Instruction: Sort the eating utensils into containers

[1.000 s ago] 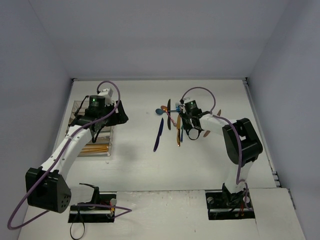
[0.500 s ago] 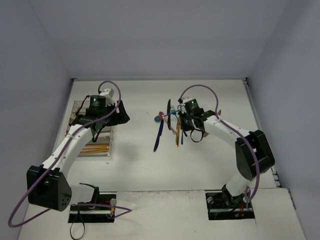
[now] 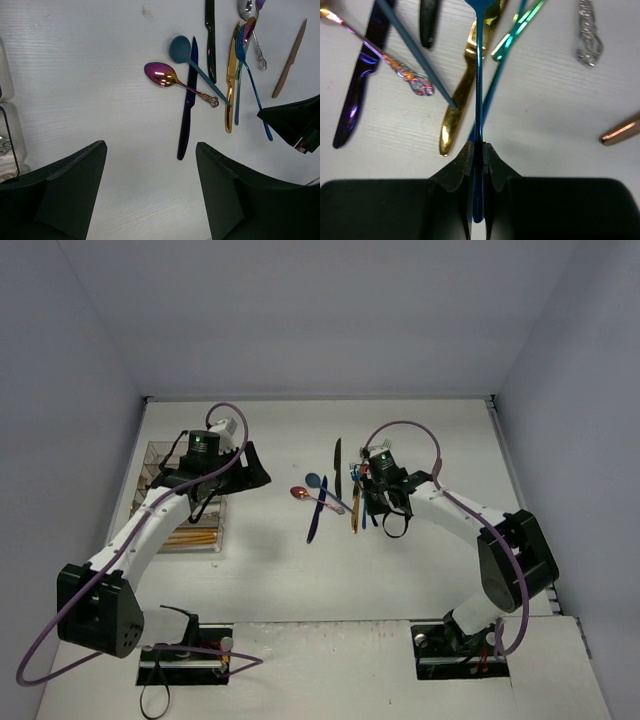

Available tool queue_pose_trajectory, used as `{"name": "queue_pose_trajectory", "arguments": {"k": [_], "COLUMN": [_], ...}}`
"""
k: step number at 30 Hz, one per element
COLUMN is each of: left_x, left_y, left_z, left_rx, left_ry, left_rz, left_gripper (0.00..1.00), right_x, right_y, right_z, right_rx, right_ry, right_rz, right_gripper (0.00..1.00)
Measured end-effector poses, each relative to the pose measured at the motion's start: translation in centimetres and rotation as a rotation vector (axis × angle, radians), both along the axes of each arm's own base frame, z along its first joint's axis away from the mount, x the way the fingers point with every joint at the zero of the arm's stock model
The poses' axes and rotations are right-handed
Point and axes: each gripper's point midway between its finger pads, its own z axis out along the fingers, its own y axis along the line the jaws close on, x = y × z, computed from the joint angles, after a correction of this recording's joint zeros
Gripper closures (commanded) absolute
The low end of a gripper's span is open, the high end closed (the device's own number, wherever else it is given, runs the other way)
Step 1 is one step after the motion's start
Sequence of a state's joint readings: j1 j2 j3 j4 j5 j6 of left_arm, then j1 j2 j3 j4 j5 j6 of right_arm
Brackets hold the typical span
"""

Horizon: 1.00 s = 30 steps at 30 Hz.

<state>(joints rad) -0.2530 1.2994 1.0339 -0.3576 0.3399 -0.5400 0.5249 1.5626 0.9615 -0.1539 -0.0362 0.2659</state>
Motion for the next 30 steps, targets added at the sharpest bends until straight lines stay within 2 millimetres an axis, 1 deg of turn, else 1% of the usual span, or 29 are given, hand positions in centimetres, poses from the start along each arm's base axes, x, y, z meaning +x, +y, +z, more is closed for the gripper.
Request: {"name": "queue_pose_trajectory", "arguments": {"k": [2, 4, 6, 9, 11, 16, 18, 21, 24, 25, 30], "left_x": [-0.1, -0.4, -0.6, -0.8, -0.8, -0.8, -0.8, -0.4, 0.2, 0.4, 0.7], "left_y": [-0.5, -1.2, -1.9, -3.4, -4.9, -9.5, -11.0, -12.7, -13.7, -13.9, -14.3], "left_z": [-0.1, -0.3, -0.4, 0.1, 0.8, 3.5, 4.2, 4.6, 4.0, 3.7, 2.9], "left_rx": [-0.006, -0.012, -0.020, -0.051, -0.091, -0.207, -0.242, -0.270, -0.276, -0.276, -0.269], "left_ry": [0.007, 0.018, 0.026, 0.015, -0.001, -0.081, -0.103, -0.106, -0.093, -0.086, -0.068], "left_rz": [-0.010, -0.022, -0.032, -0.057, -0.073, -0.129, -0.148, -0.158, -0.151, -0.146, -0.118], "left_gripper": [0.31, 0.31, 0.31, 0.31, 0.31, 0.31, 0.31, 0.33, 0.36, 0.38, 0.62], "right_x": [0.1, 0.4, 0.6, 0.5, 0.3, -0.7, -1.1, -1.7, -2.4, -2.6, -3.4], "right_y": [-0.9, -1.4, -1.5, -0.8, 0.4, 4.2, 5.7, 7.6, 9.1, 9.5, 10.8], "right_z": [0.2, 0.8, 1.8, 3.3, 4.3, 7.5, 8.8, 10.3, 11.0, 11.1, 11.6], "right_rx": [-0.027, -0.035, -0.031, -0.009, 0.021, 0.143, 0.192, 0.254, 0.290, 0.298, 0.327], "right_ry": [-0.014, -0.042, -0.073, -0.115, -0.144, -0.223, -0.254, -0.289, -0.306, -0.308, -0.316], "right_rz": [-0.043, -0.068, -0.073, -0.048, -0.008, 0.105, 0.143, 0.185, 0.220, 0.230, 0.257], "right_gripper": [1.00, 1.00, 1.00, 1.00, 1.00, 1.00, 1.00, 1.00, 1.00, 1.00, 1.00]}}
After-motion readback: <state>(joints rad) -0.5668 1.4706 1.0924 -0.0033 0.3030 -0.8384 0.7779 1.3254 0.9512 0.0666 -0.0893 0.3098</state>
